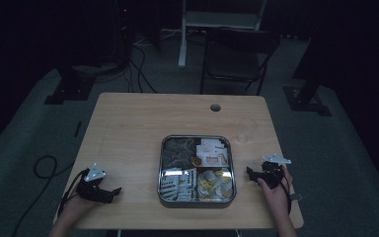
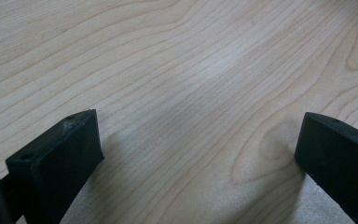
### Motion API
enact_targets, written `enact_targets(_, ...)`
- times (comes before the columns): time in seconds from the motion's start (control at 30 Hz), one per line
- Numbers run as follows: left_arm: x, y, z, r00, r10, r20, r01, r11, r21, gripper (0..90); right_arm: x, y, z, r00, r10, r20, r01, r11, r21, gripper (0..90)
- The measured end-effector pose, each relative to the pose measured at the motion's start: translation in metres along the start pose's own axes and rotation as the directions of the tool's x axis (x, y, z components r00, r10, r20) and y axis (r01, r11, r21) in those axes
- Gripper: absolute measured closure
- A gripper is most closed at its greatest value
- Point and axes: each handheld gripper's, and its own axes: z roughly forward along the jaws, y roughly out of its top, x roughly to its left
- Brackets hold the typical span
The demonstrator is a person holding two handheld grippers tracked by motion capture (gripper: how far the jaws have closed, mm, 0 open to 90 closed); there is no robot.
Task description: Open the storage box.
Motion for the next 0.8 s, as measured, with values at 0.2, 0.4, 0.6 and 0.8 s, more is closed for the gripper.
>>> enact_targets(0.2,0.0000,0.0000,0.0000,1.0000,0.001,0.000,-0.001,1.0000,0.000,1.1,0.0007,0.0001,0.0001,0.9998,-0.014,-0.016,0.014,1.000,0.004,12.7)
enact_targets(0.4,-0.0003,-0.0001,-0.0001,1.0000,0.000,0.000,0.000,1.0000,-0.001,1.3,0.0005,0.0001,0.0001,0.9999,-0.010,-0.012,0.010,1.000,0.004,12.7)
enact_targets(0.6,-0.0001,-0.0001,-0.0004,1.0000,-0.003,-0.003,0.003,1.0000,-0.004,1.9,0.0005,0.0001,0.0001,0.9999,-0.010,-0.012,0.010,1.000,0.004,12.7)
enact_targets(0.8,-0.0003,0.0024,0.0019,0.9999,-0.007,-0.008,0.007,1.0000,-0.006,2.3,0.0005,0.0002,0.0001,0.9999,-0.010,-0.012,0.010,1.000,0.004,12.7)
